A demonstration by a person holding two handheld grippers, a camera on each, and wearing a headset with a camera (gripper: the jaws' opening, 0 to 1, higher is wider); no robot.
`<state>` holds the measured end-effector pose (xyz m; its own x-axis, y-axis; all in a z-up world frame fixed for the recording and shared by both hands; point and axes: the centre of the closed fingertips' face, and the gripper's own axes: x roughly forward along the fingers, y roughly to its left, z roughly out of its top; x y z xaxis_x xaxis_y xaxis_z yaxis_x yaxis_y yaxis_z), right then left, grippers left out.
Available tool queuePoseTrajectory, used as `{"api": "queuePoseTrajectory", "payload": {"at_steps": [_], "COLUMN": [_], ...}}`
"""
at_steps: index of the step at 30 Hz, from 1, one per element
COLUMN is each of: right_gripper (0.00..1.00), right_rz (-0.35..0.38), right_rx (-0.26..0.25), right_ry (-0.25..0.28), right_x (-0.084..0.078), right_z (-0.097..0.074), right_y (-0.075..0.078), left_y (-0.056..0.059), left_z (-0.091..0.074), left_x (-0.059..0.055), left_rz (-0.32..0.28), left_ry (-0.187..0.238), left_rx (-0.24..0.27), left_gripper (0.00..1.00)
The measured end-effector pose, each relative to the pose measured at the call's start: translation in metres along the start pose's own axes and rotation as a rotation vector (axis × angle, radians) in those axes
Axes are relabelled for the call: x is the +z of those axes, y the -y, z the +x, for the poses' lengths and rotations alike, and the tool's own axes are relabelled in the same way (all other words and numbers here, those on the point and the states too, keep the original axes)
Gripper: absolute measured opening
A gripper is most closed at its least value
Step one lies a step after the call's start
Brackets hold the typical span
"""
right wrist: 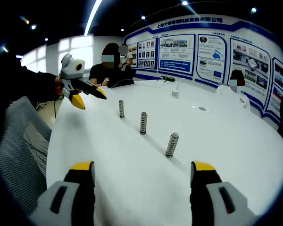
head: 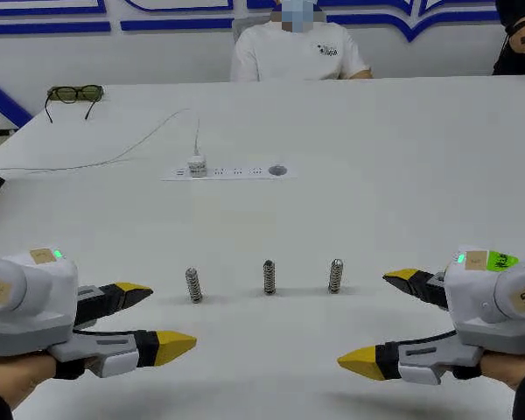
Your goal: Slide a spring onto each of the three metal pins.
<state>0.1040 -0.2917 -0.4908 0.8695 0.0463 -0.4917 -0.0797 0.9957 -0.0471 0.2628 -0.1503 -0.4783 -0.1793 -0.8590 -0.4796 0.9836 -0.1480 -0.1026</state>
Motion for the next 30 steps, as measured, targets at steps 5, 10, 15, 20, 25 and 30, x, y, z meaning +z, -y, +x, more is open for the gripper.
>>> {"api": "queuePoseTrajectory", "payload": {"at_steps": [5,10,15,20,25,30], "right_gripper": [0.85,0.85,0.85,0.85,0.85,0.85], "right_rz": [0.015,0.021,0.021,0.030,0.037,0.038], "right_rx": [-0.002,-0.002,0.001,-0.003,-0.011,-0.015], "right_ry": [0.008,0.011,0.015,0.024,0.028,0.028], "right_x": [0.001,0.001,0.001,0.003,0.002,0.002], "right_z": [0.000,0.001,0.002,0.002,0.002,0.002], "right_y": [0.000,0.000,-0.001,-0.001,0.001,0.001], "left_y": [0.004,0.011,0.012,0.009,0.009,0.010], "left_z": [-0.001,-0.001,-0.001,-0.003,-0.005,-0.004], "left_x": [-0.002,-0.010,-0.012,-0.012,-0.014,-0.017], "left_rz": [-0.008,0.025,0.026,0.015,0.006,-0.002], "left_ry": [0.017,0.004,0.010,0.022,0.022,0.018], "left_rx": [0.004,0.004,0.008,0.021,0.030,0.029], "left_gripper": [0.68,0.71,0.72,0.72,0.72,0.72]}}
